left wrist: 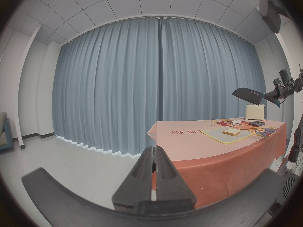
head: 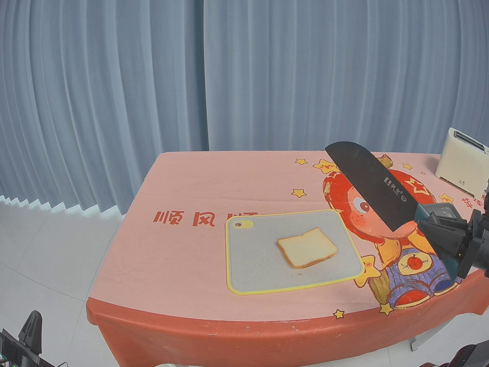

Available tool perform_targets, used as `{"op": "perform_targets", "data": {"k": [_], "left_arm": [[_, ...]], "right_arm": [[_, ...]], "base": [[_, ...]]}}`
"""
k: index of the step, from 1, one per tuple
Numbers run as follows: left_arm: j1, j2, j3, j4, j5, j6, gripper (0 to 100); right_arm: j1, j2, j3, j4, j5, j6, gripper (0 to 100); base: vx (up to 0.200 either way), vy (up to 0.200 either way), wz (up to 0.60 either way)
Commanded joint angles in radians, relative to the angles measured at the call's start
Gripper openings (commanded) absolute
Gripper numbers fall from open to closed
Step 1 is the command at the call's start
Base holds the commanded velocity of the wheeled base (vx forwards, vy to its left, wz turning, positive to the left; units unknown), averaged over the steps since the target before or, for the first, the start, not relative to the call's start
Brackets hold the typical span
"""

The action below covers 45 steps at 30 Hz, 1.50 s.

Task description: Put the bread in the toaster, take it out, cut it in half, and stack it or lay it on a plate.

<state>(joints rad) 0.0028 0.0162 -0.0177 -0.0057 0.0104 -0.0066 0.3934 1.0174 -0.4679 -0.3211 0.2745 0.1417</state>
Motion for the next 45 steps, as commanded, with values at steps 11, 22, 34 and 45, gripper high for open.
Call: {"op": "perform_targets", "data": {"k": [11, 22, 34, 45], "left_arm": [[0.000, -0.016, 0.018, -0.005, 0.000, -0.001, 0], [0.000, -0.016, 0.018, -0.007, -0.003, 0.002, 0], [0.000, -0.016, 0.018, -0.007, -0.003, 0.004, 0], [0.000, -0.016, 0.018, -0.007, -0.003, 0.005, 0]], "right_arm": [[0.007, 0.041, 0.035, 0.013, 0.048, -0.002, 0], [0.015, 0.053, 0.055, 0.002, 0.055, -0.042, 0], [0.016, 0.075, 0.023, -0.003, 0.060, -0.042, 0], [0.081, 0.326, -0.026, -0.223, 0.048, -0.040, 0]], "base": [[0.000, 0.000, 0.00], [0.000, 0.000, 0.00], [0.000, 0.000, 0.00], [0.000, 0.000, 0.00]]}}
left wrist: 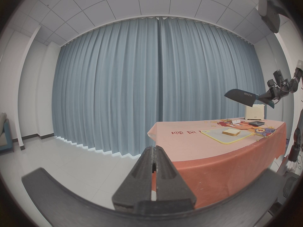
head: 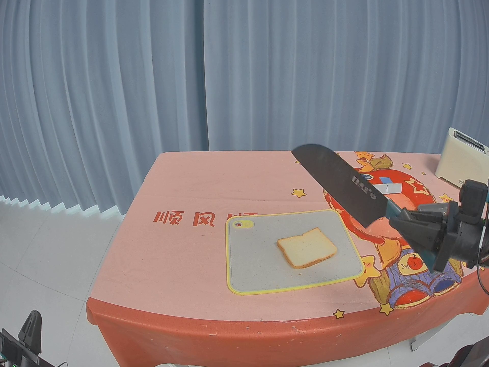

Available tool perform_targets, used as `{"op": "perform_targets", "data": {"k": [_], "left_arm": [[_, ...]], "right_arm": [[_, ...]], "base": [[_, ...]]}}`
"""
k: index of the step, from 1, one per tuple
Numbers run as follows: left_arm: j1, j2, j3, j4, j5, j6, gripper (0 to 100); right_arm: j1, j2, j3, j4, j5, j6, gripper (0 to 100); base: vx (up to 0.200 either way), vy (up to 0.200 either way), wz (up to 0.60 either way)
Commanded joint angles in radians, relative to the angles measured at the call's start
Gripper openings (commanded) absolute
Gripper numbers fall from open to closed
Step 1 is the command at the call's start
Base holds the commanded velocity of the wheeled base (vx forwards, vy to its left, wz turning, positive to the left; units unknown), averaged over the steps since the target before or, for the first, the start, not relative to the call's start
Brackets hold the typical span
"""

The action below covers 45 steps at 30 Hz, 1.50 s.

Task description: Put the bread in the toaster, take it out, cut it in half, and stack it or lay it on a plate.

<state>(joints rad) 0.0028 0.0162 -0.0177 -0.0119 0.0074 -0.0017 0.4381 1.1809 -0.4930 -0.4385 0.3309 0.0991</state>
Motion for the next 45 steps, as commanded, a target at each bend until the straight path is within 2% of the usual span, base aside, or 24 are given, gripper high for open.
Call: {"op": "perform_targets", "data": {"k": [1, 5, 10, 14, 18, 21, 24, 27, 28, 29, 30, 32, 33, 35, 38, 39, 40, 41, 45], "left_arm": [[0.000, -0.016, 0.018, 0.000, 0.000, 0.000, 0], [0.000, -0.016, 0.018, 0.000, 0.000, 0.000, 0], [0.000, -0.016, 0.018, 0.000, 0.000, 0.000, 0], [0.000, -0.016, 0.018, -0.002, -0.020, 0.012, 0], [0.000, -0.016, 0.018, 0.001, -0.021, 0.006, 0], [0.000, -0.016, 0.018, 0.000, -0.020, 0.009, 0], [0.000, -0.016, 0.018, -0.003, -0.024, 0.023, 0], [0.000, -0.016, 0.018, -0.008, -0.041, 0.034, 0], [-0.001, -0.016, 0.018, -0.034, -0.052, 0.017, 0], [-0.003, -0.016, -0.007, -0.134, -0.070, -0.011, 0], [0.002, -0.015, -0.036, -0.235, -0.081, -0.026, 0], [0.010, 0.071, -0.077, -0.350, -0.098, -0.027, 0], [0.011, 0.176, -0.105, -0.378, -0.118, -0.017, 0], [0.011, 0.263, -0.157, -0.390, -0.167, -0.011, 0], [0.006, 0.398, -0.246, -0.399, -0.271, -0.009, 0], [0.006, 0.398, -0.246, -0.399, -0.271, -0.009, 0], [0.006, 0.531, -0.334, -0.401, -0.356, -0.009, 0], [0.006, 0.584, -0.377, -0.401, -0.389, -0.008, 0], [0.006, 0.781, -0.510, -0.401, -0.477, -0.006, 0]], "right_arm": [[0.047, 0.186, 0.014, -0.143, -0.010, 0.002, 0], [0.054, 0.220, 0.073, -0.276, -0.012, 0.010, 0], [0.051, 0.201, 0.074, -0.281, -0.013, 0.030, 0], [0.019, 0.088, 0.057, -0.129, -0.023, 0.040, 0], [0.004, 0.013, 0.042, 0.024, -0.023, 0.047, 0], [0.013, 0.025, 0.007, 0.075, -0.039, 0.051, 0], [0.034, 0.046, 0.008, 0.090, -0.099, 0.054, 0], [0.041, 0.037, 0.010, 0.093, -0.141, 0.054, 0], [0.044, 0.034, 0.010, 0.093, -0.153, 0.054, 0], [0.044, 0.031, 0.011, 0.093, -0.164, 0.053, 0], [0.044, 0.023, 0.013, 0.093, -0.170, 0.054, 0], [0.042, 0.019, 0.010, 0.093, -0.174, 0.054, 0], [0.042, 0.020, 0.010, 0.093, -0.173, 0.056, 0], [0.045, 0.025, 0.019, 0.095, -0.173, 0.054, 0], [0.054, 0.025, 0.027, 0.093, -0.171, 0.054, 0], [0.054, 0.025, 0.027, 0.093, -0.171, 0.054, 0], [0.056, 0.025, 0.028, 0.093, -0.170, 0.054, 0], [0.056, 0.023, 0.030, 0.093, -0.170, 0.054, 0], [0.060, 0.025, 0.031, 0.092, -0.168, 0.054, 0]], "base": [[0.000, 0.000, 0.00], [0.000, 0.000, 0.00], [0.000, 0.000, 0.00], [0.000, 0.000, 0.00], [0.000, 0.000, 0.00], [0.000, 0.000, 0.00], [0.000, 0.000, 0.00], [0.000, 0.000, 0.00], [0.000, 0.000, 0.00], [0.000, 0.000, 0.00], [0.000, 0.000, 0.00], [0.000, 0.000, 0.00], [0.000, 0.000, 0.00], [0.000, 0.000, 0.00], [0.000, 0.000, 0.00], [0.000, 0.000, 0.00], [0.000, 0.000, 0.00], [0.000, 0.000, 0.00], [0.000, 0.000, 0.00]]}}
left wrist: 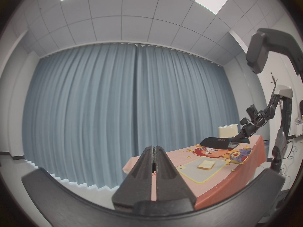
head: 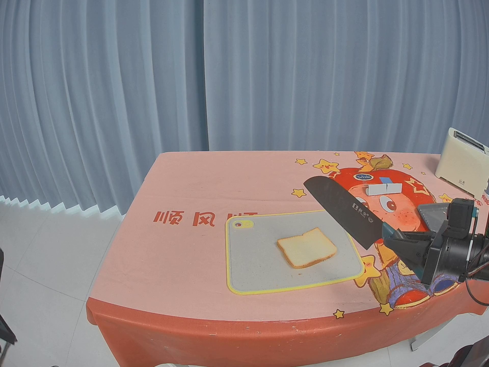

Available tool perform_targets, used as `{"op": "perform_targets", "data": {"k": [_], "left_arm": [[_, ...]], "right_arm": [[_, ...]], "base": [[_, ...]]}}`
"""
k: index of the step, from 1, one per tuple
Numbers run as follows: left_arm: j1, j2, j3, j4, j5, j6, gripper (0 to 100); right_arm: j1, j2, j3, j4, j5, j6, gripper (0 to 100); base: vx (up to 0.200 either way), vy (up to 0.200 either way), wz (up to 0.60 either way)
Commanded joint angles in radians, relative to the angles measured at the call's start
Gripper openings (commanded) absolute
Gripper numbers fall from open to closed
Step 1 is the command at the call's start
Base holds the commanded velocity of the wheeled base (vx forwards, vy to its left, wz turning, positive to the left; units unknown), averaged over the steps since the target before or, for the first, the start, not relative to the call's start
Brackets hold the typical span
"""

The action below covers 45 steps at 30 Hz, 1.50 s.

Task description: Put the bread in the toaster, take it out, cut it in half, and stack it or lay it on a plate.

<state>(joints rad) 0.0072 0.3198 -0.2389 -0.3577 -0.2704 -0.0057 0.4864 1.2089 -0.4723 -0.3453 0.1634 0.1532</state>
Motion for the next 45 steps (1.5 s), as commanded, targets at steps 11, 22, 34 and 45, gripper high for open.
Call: {"op": "perform_targets", "data": {"k": [11, 22, 34, 45], "left_arm": [[-0.024, 0.823, -0.539, -0.055, -0.248, 0.036, 0], [-0.131, 1.139, -0.706, -0.055, -0.268, 0.150, 0], [-0.513, 1.415, -0.907, -0.215, -0.190, 0.197, 0], [-0.710, 1.565, -0.953, -0.241, -0.108, 0.227, 0]], "right_arm": [[0.028, -0.003, 0.021, -0.001, 0.004, -0.004, 0], [0.032, -0.006, 0.023, -0.003, -0.004, -0.006, 0], [0.049, -0.008, 0.040, -0.003, -0.007, -0.014, 0], [0.060, -0.002, 0.043, -0.001, -0.005, -0.012, 0]], "base": [[0.000, 0.000, 0.00], [0.000, 0.000, 0.00], [0.000, 0.000, 0.00], [0.000, 0.000, 0.00]]}}
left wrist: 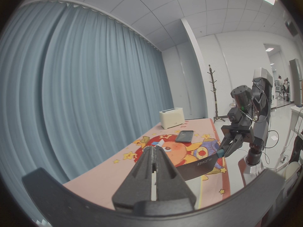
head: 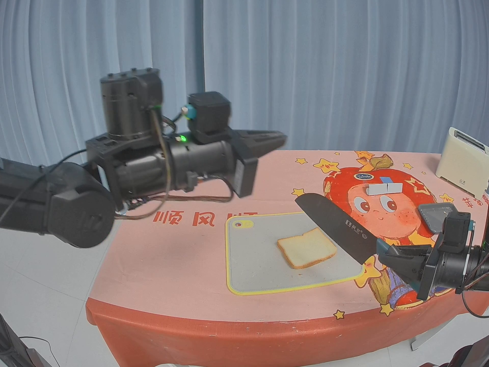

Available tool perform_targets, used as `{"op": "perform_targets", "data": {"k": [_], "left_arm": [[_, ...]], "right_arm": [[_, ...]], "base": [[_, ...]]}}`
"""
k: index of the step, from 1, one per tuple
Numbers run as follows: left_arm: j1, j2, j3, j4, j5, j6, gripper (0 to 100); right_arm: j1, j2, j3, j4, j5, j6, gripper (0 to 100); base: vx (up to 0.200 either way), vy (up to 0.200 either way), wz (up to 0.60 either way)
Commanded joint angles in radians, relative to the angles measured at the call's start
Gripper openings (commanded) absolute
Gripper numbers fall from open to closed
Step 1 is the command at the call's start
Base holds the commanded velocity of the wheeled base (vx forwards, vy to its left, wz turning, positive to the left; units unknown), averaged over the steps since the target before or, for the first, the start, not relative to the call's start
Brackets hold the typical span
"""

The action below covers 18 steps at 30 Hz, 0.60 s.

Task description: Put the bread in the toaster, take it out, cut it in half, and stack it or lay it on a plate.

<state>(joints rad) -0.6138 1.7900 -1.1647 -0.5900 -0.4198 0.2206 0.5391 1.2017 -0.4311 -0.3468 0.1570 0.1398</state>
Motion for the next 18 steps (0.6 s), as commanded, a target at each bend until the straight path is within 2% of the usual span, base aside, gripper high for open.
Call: {"op": "perform_targets", "data": {"k": [1, 5, 7, 9, 10, 11, 15, 18], "left_arm": [[-0.098, 0.109, -0.035, -0.010, 0.055, 0.000, 0], [-0.152, 0.157, -0.084, -0.010, 0.101, -0.006, 0], [-0.199, 0.170, -0.133, -0.010, 0.133, -0.057, 0], [-0.210, 0.175, -0.151, -0.008, 0.142, -0.081, 0], [-0.228, 0.197, -0.179, -0.010, 0.167, -0.122, 0], [-0.234, 0.210, -0.188, -0.011, 0.184, -0.135, 0], [-0.234, 0.227, -0.187, -0.010, 0.207, -0.129, 0], [-0.230, 0.253, -0.196, -0.007, 0.233, -0.095, 0]], "right_arm": [[0.007, 0.007, 0.002, 0.000, 0.001, 0.003, 0], [0.001, 0.009, -0.008, 0.000, -0.001, 0.018, 0], [-0.004, 0.009, -0.012, 0.000, -0.004, 0.038, 0], [-0.004, 0.010, -0.018, 0.002, -0.004, 0.047, 0], [-0.004, 0.021, -0.028, 0.002, -0.007, 0.060, 0], [-0.004, 0.030, -0.029, 0.002, -0.007, 0.061, 0], [0.008, 0.039, -0.026, 0.002, -0.008, 0.060, 0], [0.010, 0.068, -0.026, 0.000, -0.010, 0.060, 0]], "base": [[0.000, 0.000, 0.00], [0.000, 0.000, 0.00], [0.000, 0.000, 0.00], [0.000, 0.000, 0.00], [0.000, 0.000, 0.00], [0.000, 0.000, 0.00], [0.000, 0.000, 0.00], [0.000, 0.000, 0.00]]}}
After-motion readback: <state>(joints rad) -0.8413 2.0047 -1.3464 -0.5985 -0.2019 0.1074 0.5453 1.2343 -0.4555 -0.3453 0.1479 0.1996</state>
